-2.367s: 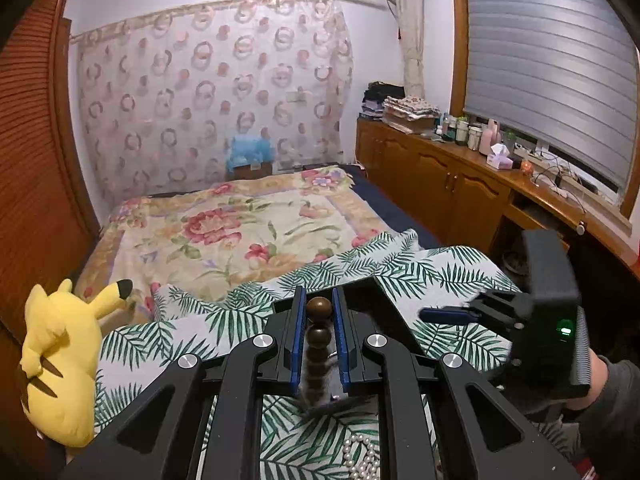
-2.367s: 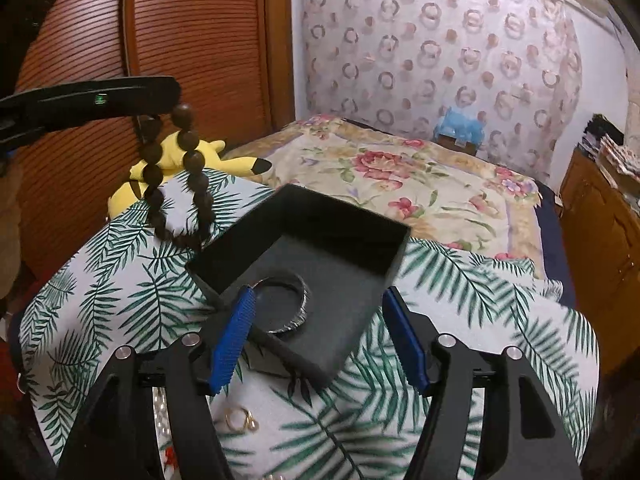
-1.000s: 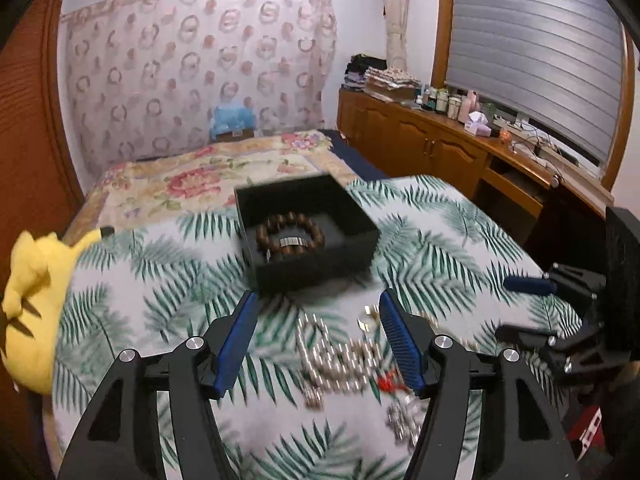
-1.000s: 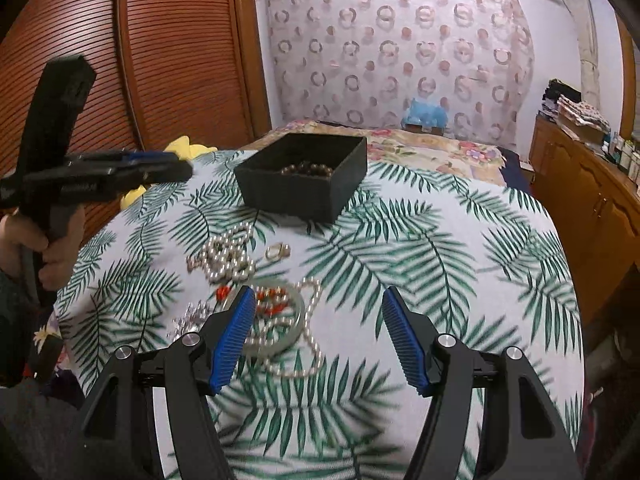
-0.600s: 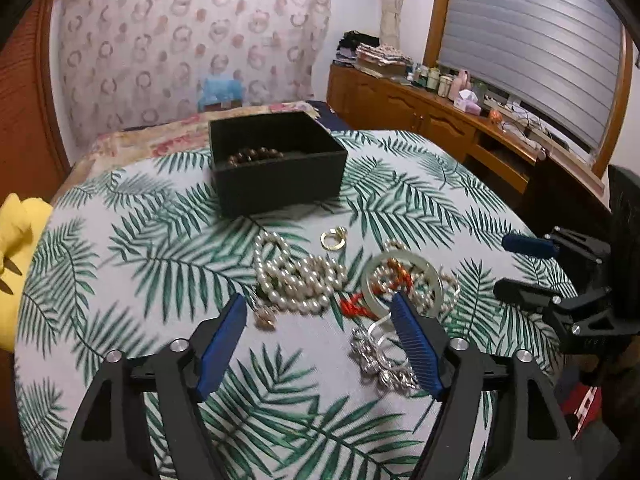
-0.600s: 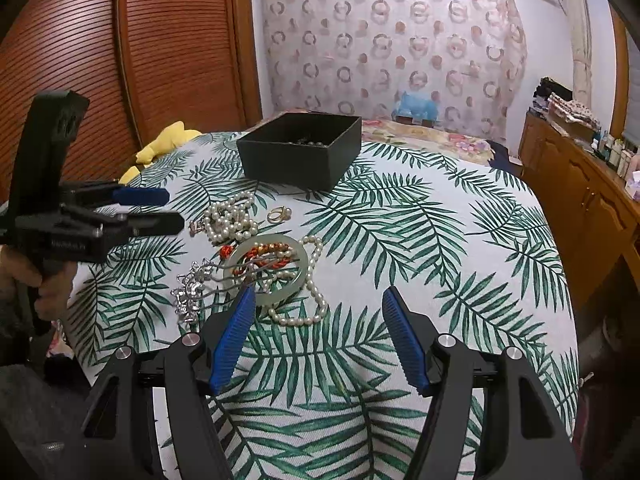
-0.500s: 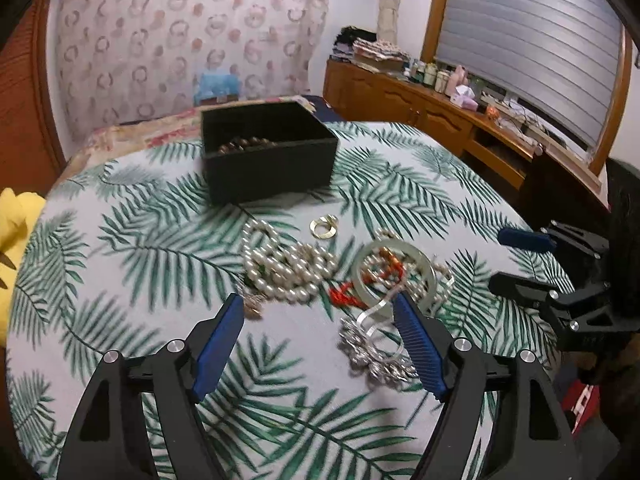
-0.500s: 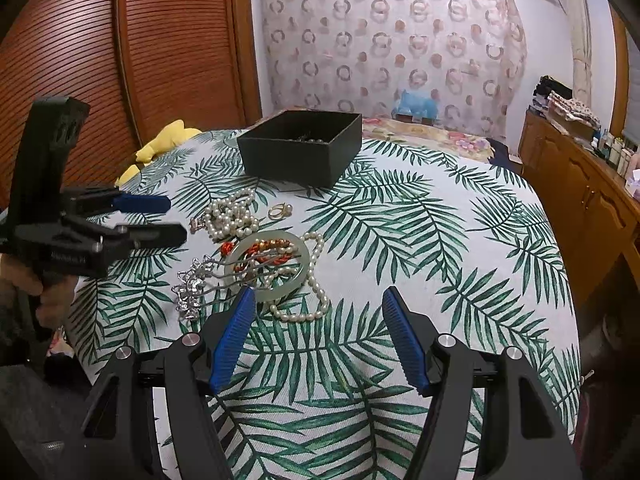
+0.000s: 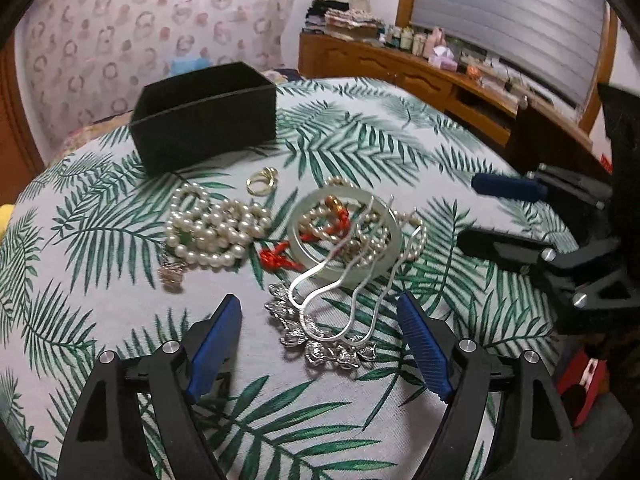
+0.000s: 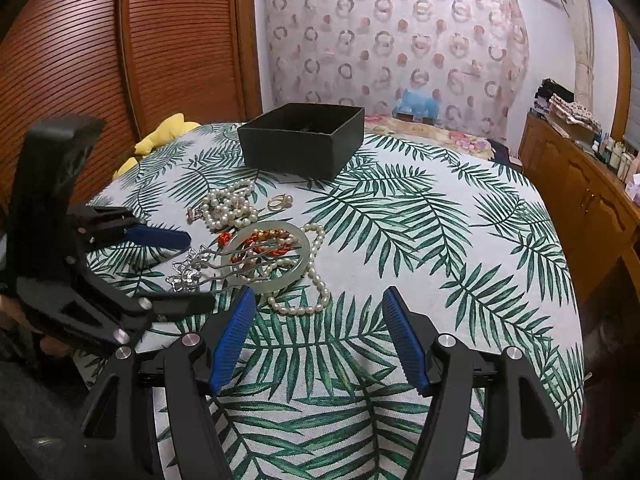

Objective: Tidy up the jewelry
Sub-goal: 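Grasp the ornate silver hairpin with the left tool while the right tool approaches the jade bangle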

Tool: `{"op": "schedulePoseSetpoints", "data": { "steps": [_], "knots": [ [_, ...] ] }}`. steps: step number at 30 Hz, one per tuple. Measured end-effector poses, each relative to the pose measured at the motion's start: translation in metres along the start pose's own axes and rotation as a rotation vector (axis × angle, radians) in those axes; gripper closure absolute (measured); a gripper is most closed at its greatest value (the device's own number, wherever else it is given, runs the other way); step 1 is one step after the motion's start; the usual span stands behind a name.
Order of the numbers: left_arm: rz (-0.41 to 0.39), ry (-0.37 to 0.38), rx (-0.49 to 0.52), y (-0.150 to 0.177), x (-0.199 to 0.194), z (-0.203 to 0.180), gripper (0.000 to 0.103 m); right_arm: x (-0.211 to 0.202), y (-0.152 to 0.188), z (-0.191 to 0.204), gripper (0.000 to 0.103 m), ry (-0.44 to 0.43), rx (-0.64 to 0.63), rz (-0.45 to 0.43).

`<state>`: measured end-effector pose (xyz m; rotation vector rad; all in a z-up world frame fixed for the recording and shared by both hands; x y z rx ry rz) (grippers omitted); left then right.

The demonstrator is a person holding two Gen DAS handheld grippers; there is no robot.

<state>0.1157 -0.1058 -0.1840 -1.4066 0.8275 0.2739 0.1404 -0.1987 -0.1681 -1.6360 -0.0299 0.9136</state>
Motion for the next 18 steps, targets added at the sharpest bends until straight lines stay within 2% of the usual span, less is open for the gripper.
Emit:
{"op": "schedulePoseSetpoints", "data": {
  "steps": [5, 6, 8, 11, 18],
  "knots": [
    [0.004, -0.017, 0.027, 0.001, 0.0, -0.001, 0.028, 0.003, 0.004, 0.001, 0.035, -0.002, 0.005, 0.008],
    [0.001, -0.022, 0.029, 0.001, 0.0, 0.0, 0.039, 0.003, 0.005, 0.001, 0.035, -0.003, 0.004, 0.01],
    [-0.006, -0.023, 0.032, 0.0, -0.003, 0.001, 0.049, 0.004, 0.005, 0.003, 0.035, -0.005, 0.004, 0.01],
    [-0.004, 0.002, 0.017, 0.0, -0.005, 0.002, 0.049, 0.006, 0.004, 0.004, 0.035, -0.007, 0.001, 0.012],
    [-0.052, -0.006, -0.022, -0.008, -0.018, 0.013, 0.05, 0.006, 0.002, 0.002, 0.035, -0.006, 0.002, 0.013]
  ]
}}
Point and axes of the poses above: each gripper's, at about its wrist camera, not at the fingertips, and x roughly the way its jaws point, z to its left, y to its underside, the point moved 10 cm from there along x, roughly the way its jaws point, and after that the axes turned 9 degrees about -z, right-handed, at the moved point
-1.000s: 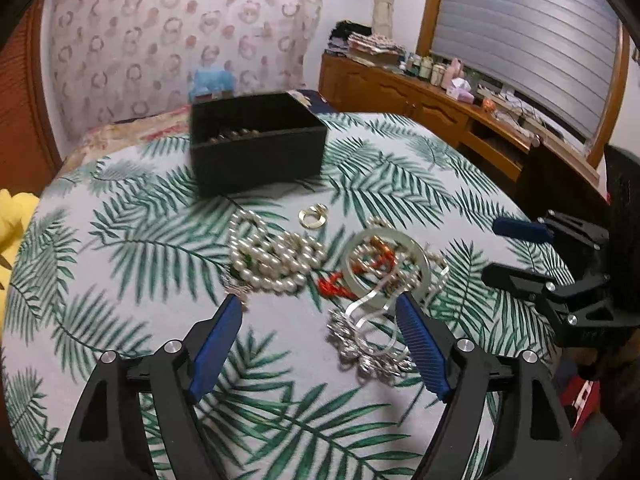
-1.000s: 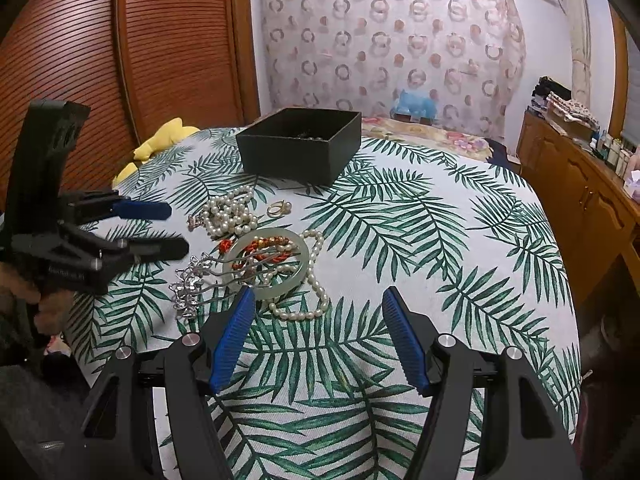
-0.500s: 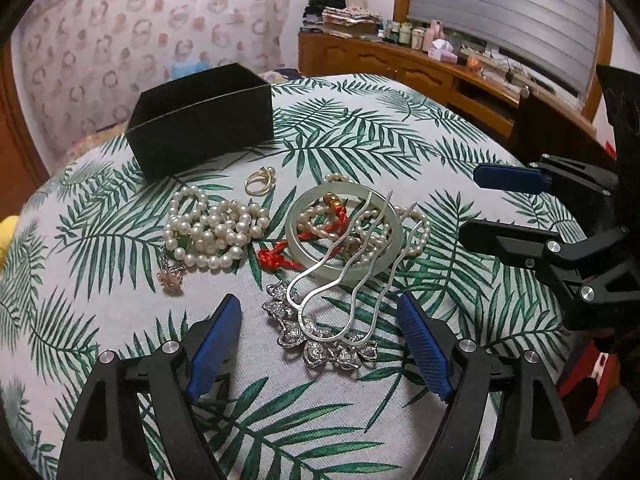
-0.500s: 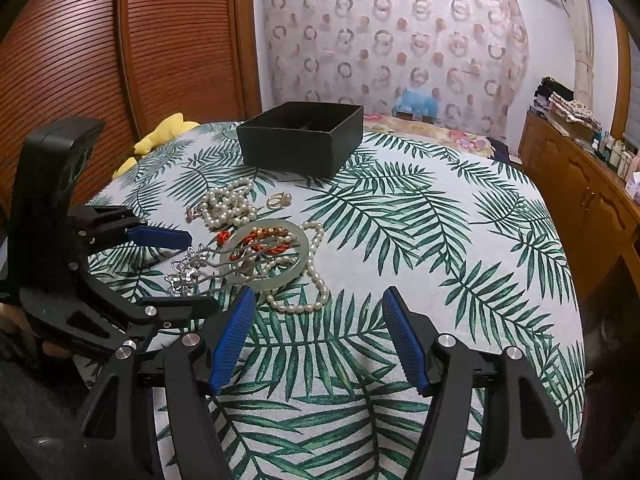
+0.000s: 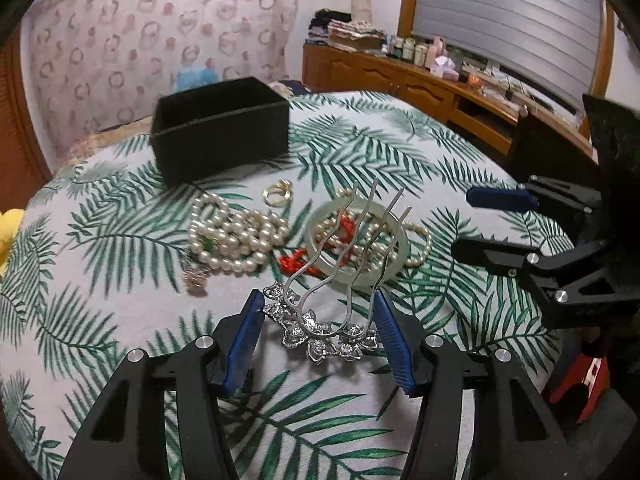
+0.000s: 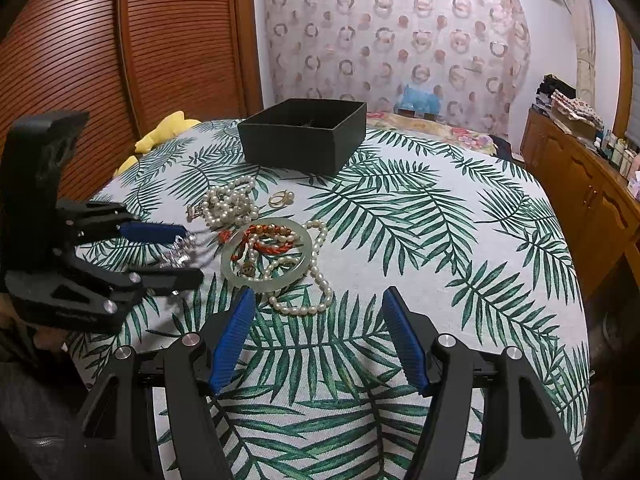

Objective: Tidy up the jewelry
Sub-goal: 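Grasp the ornate silver hairpin with the left tool while the right tool approaches the jade bangle, then grasp and lift the pale green jade bangle with the right tool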

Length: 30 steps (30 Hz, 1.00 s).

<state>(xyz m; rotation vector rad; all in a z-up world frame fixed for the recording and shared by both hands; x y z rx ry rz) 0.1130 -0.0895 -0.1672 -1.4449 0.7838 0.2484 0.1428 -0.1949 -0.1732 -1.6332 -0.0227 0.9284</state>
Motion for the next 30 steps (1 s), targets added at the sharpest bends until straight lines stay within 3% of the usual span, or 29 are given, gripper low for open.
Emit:
{"op": "schedulePoseSetpoints", "data": {
  "steps": [13, 19, 30],
  "knots": [
    [-0.082, -0.043, -0.075, -0.019, -0.024, 0.032, 0.05, 0.025, -0.011, 0.027, 0.034, -0.05, -0.073, 0.031],
    [-0.108, -0.064, -0.086, -0.024, -0.034, 0.043, 0.049, 0.041, -0.019, 0.042, 0.028, -0.077, -0.127, 0.05],
    [-0.128, -0.076, -0.11, -0.024, -0.04, 0.051, 0.049, 0.066, -0.014, 0.042, 0.026, -0.076, -0.129, 0.127]
  ]
}}
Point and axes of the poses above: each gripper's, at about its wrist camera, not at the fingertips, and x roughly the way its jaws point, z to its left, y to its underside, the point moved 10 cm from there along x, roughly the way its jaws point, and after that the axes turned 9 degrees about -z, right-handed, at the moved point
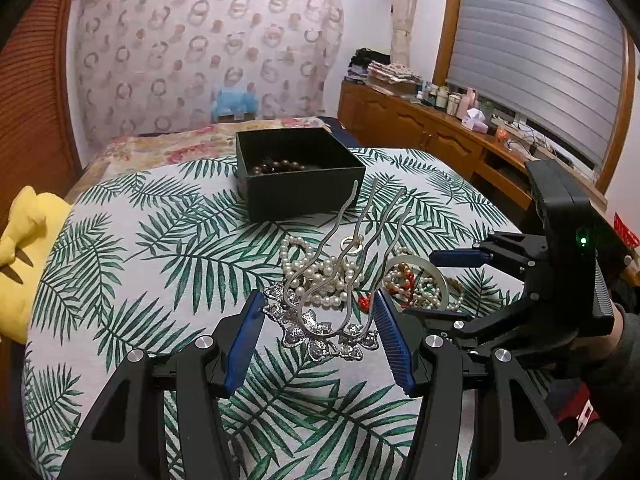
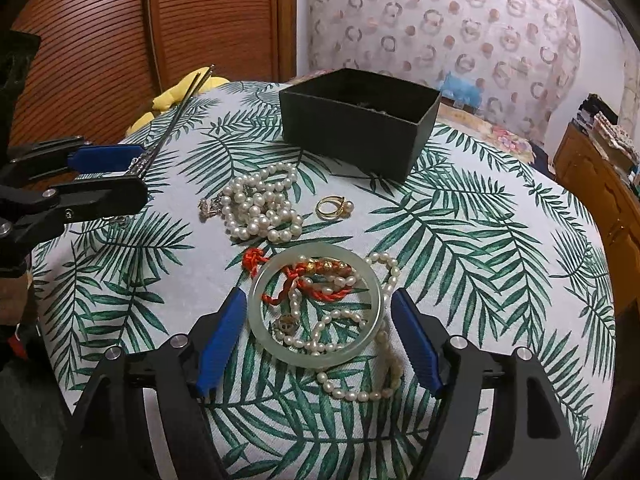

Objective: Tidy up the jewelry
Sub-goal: 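Grasp and lift the pale green jade bangle with the right tool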

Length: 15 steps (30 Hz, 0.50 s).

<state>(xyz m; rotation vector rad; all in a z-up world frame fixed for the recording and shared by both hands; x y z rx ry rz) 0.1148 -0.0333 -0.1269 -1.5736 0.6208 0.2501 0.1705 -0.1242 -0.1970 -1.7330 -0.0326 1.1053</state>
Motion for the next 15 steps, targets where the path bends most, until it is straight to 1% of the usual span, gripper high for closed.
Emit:
{"op": "schedulePoseSetpoints", "data": {
  "steps": [8, 9, 12, 15],
  "knots": [
    [-0.001, -0.002, -0.01, 0.0008, 0.0, 0.0027, 0.049, 0.0097, 0.0021, 0.0026, 0.026, 0.01, -0.03, 0.027],
    [0.0, -0.002, -0.012, 0.0011, 0.0003, 0.0036, 0.049, 0.0099, 0.0015, 0.0025, 0.028, 0.01, -0.032, 0.026],
    [0.001, -0.005, -0.016, 0.0008, 0.0012, 0.0052, 0.049, 0.0089, 0.0011, 0.003, 0.028, 0.004, -0.029, 0.021],
    [-0.003, -0.01, -0.019, -0.0013, 0.0005, 0.0077, 0.049, 0.0028, -0.0034, 0.0033, 0.028, -0.001, -0.025, -0.007]
  ]
}}
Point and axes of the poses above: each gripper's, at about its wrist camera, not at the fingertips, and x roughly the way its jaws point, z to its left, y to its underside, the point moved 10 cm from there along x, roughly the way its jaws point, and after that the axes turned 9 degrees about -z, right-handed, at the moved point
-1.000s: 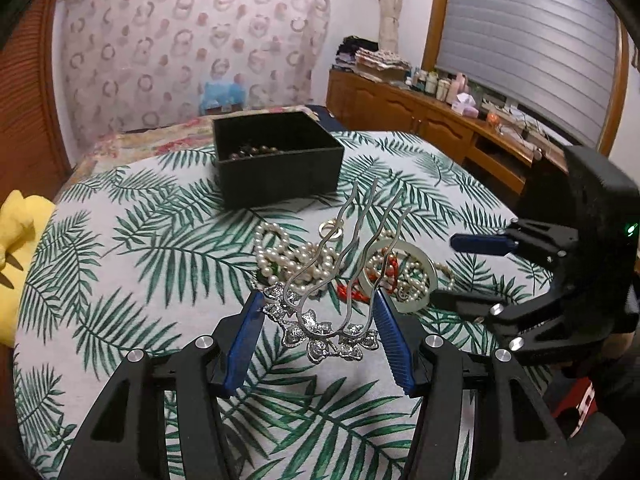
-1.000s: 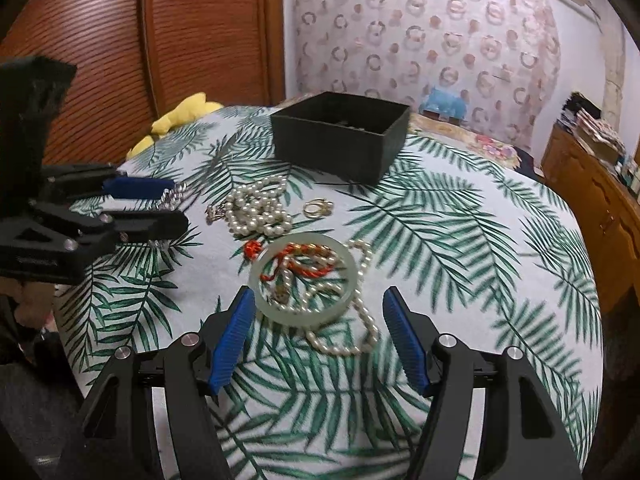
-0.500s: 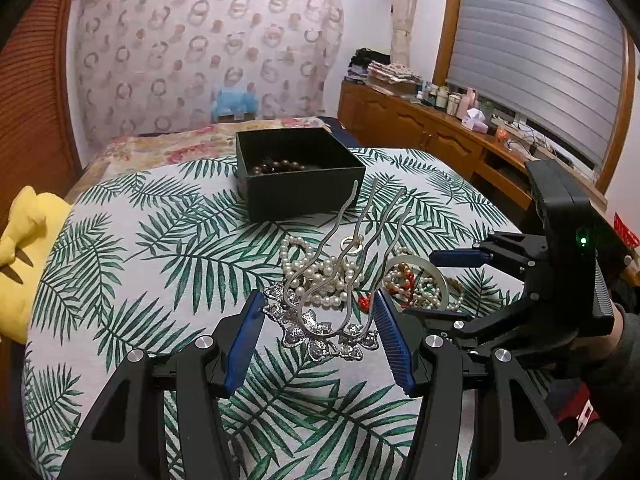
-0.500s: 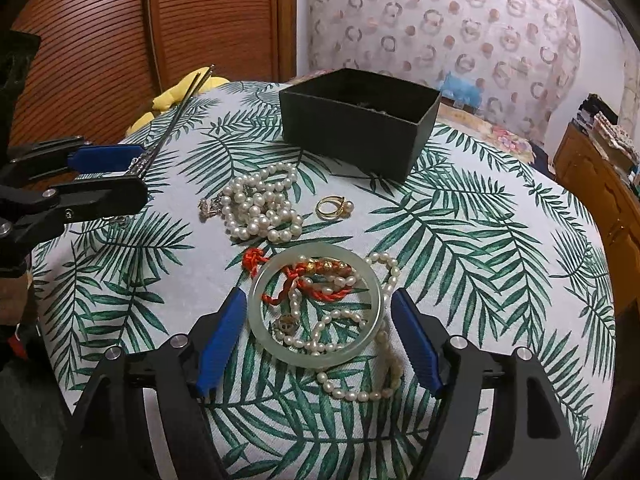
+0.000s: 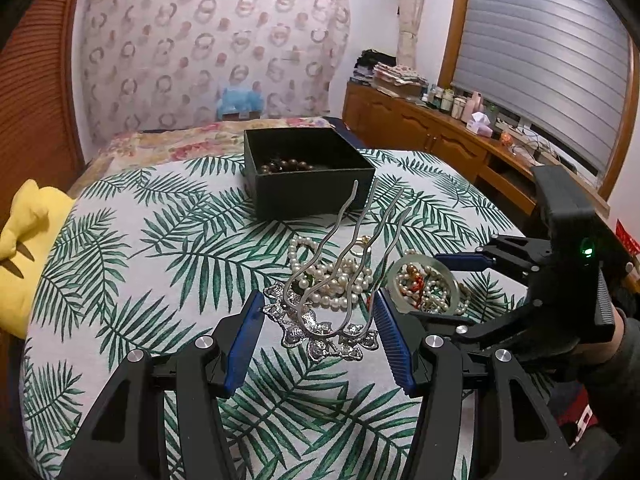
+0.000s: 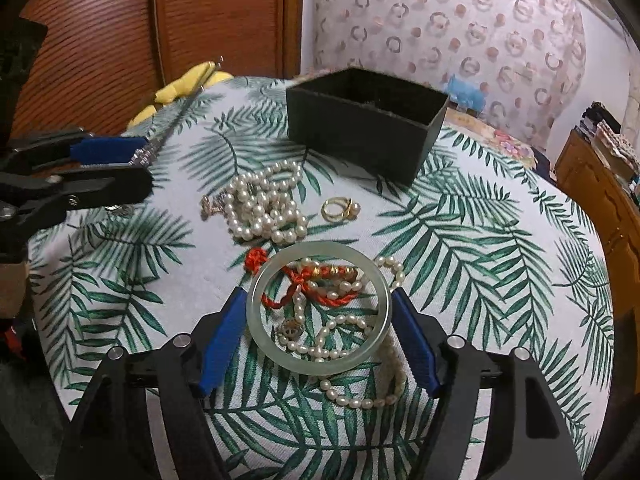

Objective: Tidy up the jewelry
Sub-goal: 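Grasp and lift the pale green jade bangle with the right tool, then carry the hairpin into the black box with the left tool while the right releases the jade bangle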

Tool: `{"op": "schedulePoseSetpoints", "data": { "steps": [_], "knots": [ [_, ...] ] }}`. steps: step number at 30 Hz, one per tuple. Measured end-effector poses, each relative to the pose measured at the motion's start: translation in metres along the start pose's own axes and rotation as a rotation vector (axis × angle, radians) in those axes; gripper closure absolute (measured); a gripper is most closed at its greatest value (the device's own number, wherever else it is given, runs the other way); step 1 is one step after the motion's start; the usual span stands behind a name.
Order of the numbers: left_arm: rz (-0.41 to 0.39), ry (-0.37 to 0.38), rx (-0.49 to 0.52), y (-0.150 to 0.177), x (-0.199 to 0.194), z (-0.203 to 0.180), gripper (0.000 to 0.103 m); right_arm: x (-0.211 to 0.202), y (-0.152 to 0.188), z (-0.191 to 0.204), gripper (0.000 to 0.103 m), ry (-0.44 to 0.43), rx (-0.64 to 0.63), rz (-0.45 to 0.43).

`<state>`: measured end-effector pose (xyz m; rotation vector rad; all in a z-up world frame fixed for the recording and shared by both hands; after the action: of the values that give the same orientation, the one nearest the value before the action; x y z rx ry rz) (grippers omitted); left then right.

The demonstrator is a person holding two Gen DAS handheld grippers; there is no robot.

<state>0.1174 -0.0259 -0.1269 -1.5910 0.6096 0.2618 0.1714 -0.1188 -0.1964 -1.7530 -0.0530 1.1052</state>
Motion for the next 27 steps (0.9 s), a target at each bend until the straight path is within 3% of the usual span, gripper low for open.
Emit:
{"op": "schedulePoseSetpoints", "data": {
  "steps": [12, 27],
  "knots": [
    [-0.024, 0.003, 0.01, -0.017, 0.003, 0.0, 0.049, -0.033, -0.036, -0.021, 0.028, 0.039, 0.02, -0.111],
    [-0.049, -0.021, 0.04, -0.078, 0.042, 0.021, 0.049, -0.01, -0.105, -0.056, 0.028, 0.072, -0.03, -0.18]
  ]
}}
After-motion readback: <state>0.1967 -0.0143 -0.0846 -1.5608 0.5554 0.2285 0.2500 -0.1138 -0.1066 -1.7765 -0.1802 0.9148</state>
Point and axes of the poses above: each gripper's, at about its wrist camera, not at the fingertips, and x roughly the way its jaws point, z to its left, y to its underside, the point moved 10 cm from there along x, roughly the way its jaws point, and after that the axes turned 9 degrees about -z, right-handed, at the moved point
